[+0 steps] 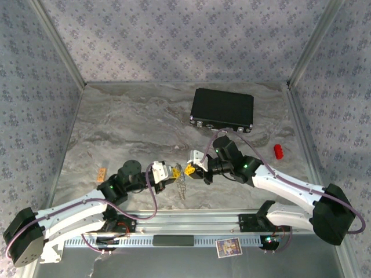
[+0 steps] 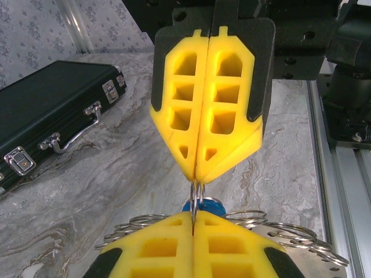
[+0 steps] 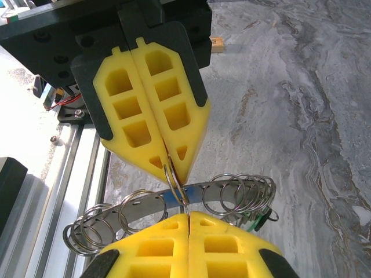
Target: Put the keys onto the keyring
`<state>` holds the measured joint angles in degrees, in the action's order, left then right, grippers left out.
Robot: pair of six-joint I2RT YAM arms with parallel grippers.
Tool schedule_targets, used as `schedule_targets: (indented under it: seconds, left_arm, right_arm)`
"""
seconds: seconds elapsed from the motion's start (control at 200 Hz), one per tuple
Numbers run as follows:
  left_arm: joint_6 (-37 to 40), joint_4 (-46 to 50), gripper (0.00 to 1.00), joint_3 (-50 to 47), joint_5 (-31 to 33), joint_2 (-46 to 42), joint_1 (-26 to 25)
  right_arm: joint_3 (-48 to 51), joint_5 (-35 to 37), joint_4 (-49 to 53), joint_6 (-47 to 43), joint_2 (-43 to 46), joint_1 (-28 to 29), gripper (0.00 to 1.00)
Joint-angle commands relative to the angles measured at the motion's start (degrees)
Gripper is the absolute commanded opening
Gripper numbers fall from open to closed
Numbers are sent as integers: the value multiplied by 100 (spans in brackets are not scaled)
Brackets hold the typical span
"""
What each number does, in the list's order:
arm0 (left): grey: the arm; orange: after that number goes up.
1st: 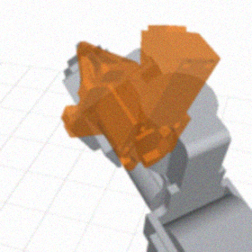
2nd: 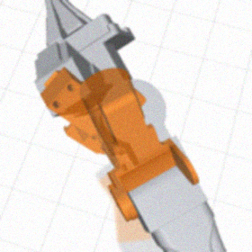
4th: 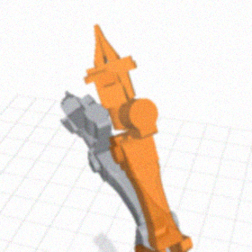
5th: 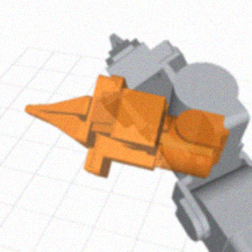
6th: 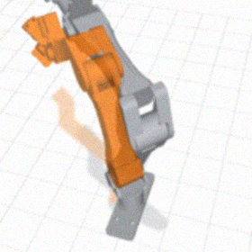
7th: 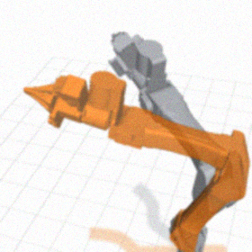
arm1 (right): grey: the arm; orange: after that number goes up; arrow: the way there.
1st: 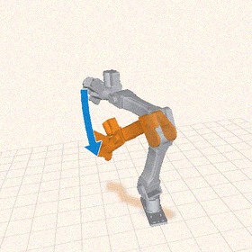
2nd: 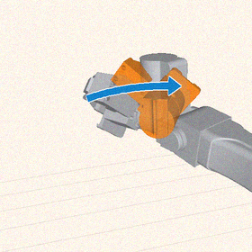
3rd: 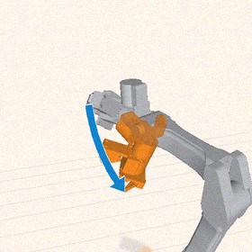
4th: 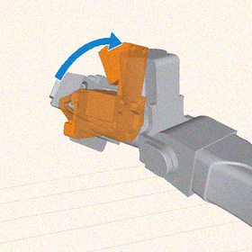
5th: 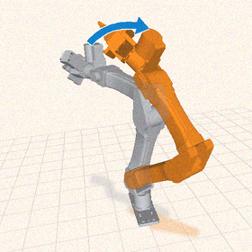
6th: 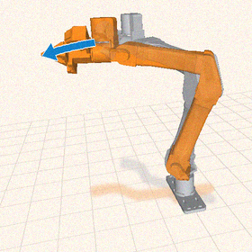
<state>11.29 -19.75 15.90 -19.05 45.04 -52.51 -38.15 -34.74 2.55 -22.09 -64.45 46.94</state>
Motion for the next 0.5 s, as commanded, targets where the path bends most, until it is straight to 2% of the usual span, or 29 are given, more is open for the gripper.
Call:
schedule_targets:
  seconds: [0.0, 0.255, 0.335, 0.4, 0.495]
  left_arm:
    - [-24, -578, 0, 10, -240, -136, -5]
    - [-4, -570, 0, 10, -233, -75, -10]
    - [-4, -562, 0, 10, -231, -74, -10]
    - [-4, -548, 0, 3, -229, -63, -13]
    - [-10, -573, 0, 0, -239, -54, -8]
  right_arm:
    - [-39, 23, 68, 18, -158, 3, 0]
    - [-1, -41, -79, 49, -160, 44, 0]
    - [86, 2, -200, 82, -30, 30, 17]
    - [141, -44, -269, 84, 75, 30, 22]
    - [140, -143, -319, 91, 109, 35, 23]
